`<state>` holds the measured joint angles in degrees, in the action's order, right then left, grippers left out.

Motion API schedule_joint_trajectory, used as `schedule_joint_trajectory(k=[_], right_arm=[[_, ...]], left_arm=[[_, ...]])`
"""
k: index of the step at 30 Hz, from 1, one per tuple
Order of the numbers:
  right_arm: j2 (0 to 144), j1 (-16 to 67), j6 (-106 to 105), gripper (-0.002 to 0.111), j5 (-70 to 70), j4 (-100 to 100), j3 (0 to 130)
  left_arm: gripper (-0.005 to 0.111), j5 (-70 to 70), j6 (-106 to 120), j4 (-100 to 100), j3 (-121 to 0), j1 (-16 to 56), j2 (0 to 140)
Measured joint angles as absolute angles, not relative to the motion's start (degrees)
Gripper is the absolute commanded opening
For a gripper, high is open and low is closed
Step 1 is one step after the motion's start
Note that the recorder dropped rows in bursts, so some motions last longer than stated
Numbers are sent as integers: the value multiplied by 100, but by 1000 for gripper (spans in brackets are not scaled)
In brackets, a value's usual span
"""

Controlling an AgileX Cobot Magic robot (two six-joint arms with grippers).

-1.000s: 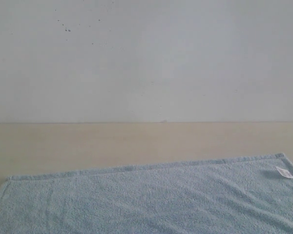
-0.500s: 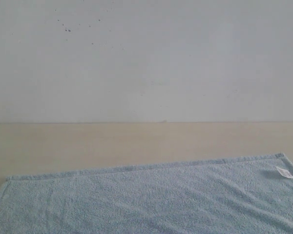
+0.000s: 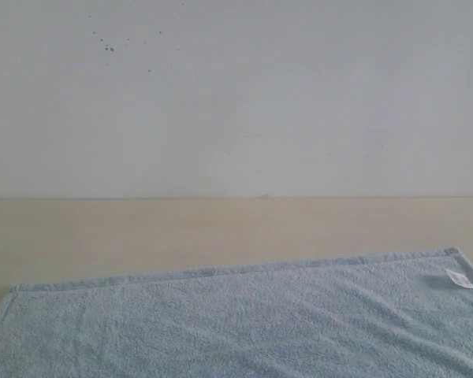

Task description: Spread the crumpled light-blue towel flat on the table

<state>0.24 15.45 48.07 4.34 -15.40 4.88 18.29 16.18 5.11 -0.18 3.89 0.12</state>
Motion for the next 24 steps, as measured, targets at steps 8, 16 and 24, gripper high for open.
schedule_joint_trajectory(k=[8,16,24], right_arm=[[24,1586,3307,0,464,-1533,460],[24,1595,2504,0,88,-1397,31],[24,1595,1187,0,-59,-554,-3]], left_arm=[[4,1818,1618,511,-18,389,12],[4,1805,1618,511,-18,389,12],[4,1805,1622,511,-18,389,12]])
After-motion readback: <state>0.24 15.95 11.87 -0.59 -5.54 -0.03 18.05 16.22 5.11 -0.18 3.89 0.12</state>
